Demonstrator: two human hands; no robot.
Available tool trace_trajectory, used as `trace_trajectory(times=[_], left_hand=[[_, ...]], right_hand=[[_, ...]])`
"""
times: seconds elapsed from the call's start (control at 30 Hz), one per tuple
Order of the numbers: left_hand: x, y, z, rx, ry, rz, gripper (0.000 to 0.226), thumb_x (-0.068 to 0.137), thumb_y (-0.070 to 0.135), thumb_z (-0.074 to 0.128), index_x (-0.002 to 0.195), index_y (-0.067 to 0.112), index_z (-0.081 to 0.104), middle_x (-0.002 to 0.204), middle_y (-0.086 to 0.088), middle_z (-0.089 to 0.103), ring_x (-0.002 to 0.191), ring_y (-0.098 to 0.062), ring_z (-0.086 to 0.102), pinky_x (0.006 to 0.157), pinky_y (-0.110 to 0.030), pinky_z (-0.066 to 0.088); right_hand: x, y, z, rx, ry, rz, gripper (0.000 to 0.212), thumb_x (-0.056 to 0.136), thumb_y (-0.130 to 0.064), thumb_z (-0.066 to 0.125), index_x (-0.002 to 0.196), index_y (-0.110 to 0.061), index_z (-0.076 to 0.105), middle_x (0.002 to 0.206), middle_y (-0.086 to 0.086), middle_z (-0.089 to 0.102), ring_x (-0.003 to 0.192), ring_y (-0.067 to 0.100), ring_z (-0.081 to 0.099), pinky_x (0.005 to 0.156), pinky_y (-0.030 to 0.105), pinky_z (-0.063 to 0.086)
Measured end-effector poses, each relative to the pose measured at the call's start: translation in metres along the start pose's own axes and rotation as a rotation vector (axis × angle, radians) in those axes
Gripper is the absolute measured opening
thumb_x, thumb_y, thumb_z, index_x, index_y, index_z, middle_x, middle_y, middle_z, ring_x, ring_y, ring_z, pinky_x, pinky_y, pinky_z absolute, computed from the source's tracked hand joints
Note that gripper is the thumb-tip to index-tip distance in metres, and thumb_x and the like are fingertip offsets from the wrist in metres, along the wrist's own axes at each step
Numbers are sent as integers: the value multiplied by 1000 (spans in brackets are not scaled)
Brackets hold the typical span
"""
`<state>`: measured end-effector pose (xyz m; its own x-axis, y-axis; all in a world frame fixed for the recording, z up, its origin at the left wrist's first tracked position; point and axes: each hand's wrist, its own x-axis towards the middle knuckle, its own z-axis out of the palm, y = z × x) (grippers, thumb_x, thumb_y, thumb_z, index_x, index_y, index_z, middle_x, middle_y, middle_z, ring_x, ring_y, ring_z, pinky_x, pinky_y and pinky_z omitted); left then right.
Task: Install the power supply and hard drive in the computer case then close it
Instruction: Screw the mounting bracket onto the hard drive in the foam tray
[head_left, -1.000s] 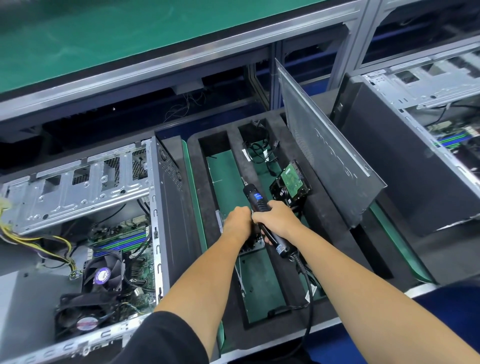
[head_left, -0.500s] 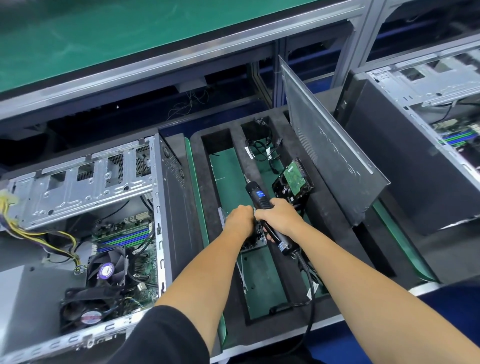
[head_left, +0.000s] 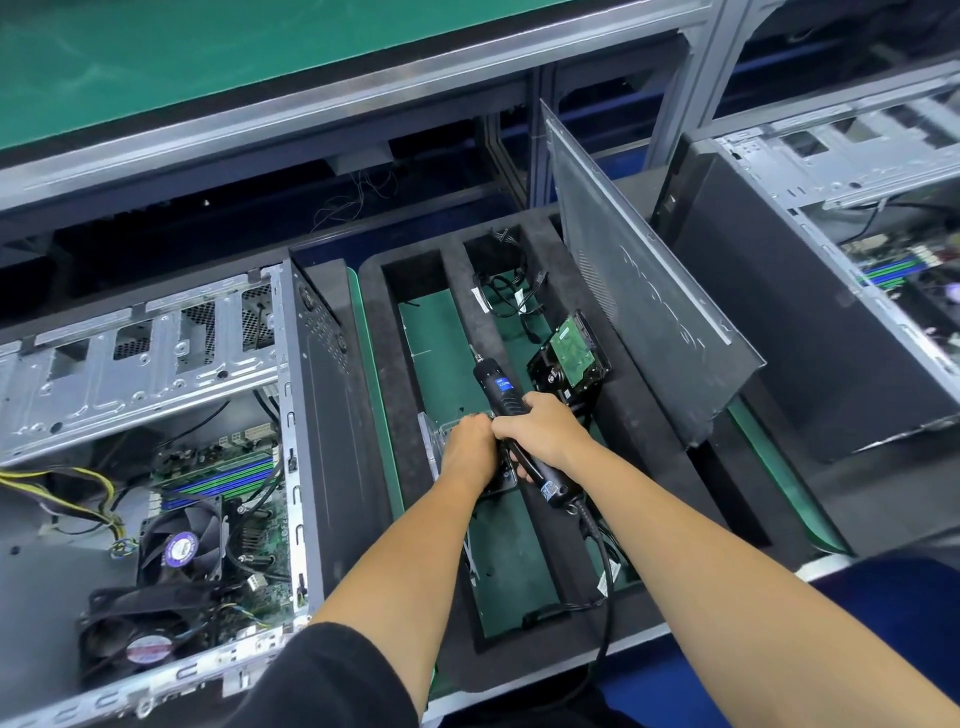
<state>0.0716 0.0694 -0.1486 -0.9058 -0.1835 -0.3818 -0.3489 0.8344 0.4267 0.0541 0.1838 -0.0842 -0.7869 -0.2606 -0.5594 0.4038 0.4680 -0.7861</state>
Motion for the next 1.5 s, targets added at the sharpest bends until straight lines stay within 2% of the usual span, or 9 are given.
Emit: trace_trajectory(times=[0.17, 0.33, 0.47, 0.7, 0.9, 1.13, 1.33, 1.4, 1.5], left_hand=[[1, 1, 0, -2, 21, -12, 20, 83, -4, 46, 89, 4, 64, 89, -18, 67, 74, -31, 58, 62, -34, 44], [4, 1, -2, -19, -21, -40, 21, 84, 1, 47, 95, 5, 65, 93, -18, 67, 83, -35, 61, 65, -35, 44], [5, 2, -2, 4, -96, -23, 22, 85, 0, 47, 98, 10, 62, 98, -16, 66, 76, -29, 55, 64, -32, 43], [10, 3, -20, 298, -51, -18, 26, 88, 1, 47, 109, 4, 61, 112, -15, 58, 103, -33, 60, 79, -38, 48], [4, 1, -6, 236, -93, -24, 34, 88, -2, 43, 115, 9, 61, 110, -14, 63, 99, -32, 62, 84, -38, 52], [2, 0, -2, 70, -119, -24, 28, 87, -4, 43, 103, 5, 64, 100, -16, 67, 93, -33, 63, 75, -35, 51], [13, 7, -35, 272, -151, 35, 13, 84, 1, 54, 97, 1, 56, 103, -19, 60, 93, -35, 62, 68, -34, 46], [17, 8, -52, 314, -155, 65, 3, 84, 4, 54, 86, 4, 52, 93, -16, 59, 86, -34, 62, 62, -32, 44], [24, 10, -73, 361, -166, 131, 15, 83, 5, 53, 70, 7, 45, 78, -10, 53, 73, -31, 55, 60, -32, 41]], right_hand=[[0, 0, 1, -5, 4, 8, 20, 78, -16, 67, 89, -7, 54, 79, 15, 60, 66, 30, 57, 63, 40, 49], [1, -1, 1, -7, 3, 14, 21, 77, -15, 67, 90, -6, 54, 80, 16, 60, 67, 30, 56, 64, 41, 48], [2, 0, 1, -17, 4, 16, 22, 76, -15, 66, 92, -4, 55, 80, 16, 59, 67, 29, 56, 64, 40, 48], [2, 0, 0, -37, 7, 1, 18, 74, -18, 67, 84, -10, 53, 79, 14, 62, 69, 31, 59, 68, 43, 51], [2, 1, 0, -16, 0, -2, 22, 74, -15, 68, 89, -7, 54, 79, 15, 60, 67, 30, 57, 66, 41, 50], [3, 3, 0, -12, 4, -1, 21, 74, -15, 67, 89, -7, 55, 78, 14, 59, 64, 29, 55, 63, 39, 48], [5, 4, -1, -31, -8, -5, 19, 75, -17, 67, 87, -9, 55, 76, 14, 62, 64, 30, 58, 62, 39, 49], [5, 4, -2, -22, -21, -5, 18, 76, -17, 67, 86, -9, 54, 73, 14, 61, 59, 29, 58, 57, 36, 49], [6, 6, -4, 39, -48, 13, 17, 80, -15, 65, 87, -8, 52, 62, 12, 59, 44, 26, 56, 43, 29, 47]])
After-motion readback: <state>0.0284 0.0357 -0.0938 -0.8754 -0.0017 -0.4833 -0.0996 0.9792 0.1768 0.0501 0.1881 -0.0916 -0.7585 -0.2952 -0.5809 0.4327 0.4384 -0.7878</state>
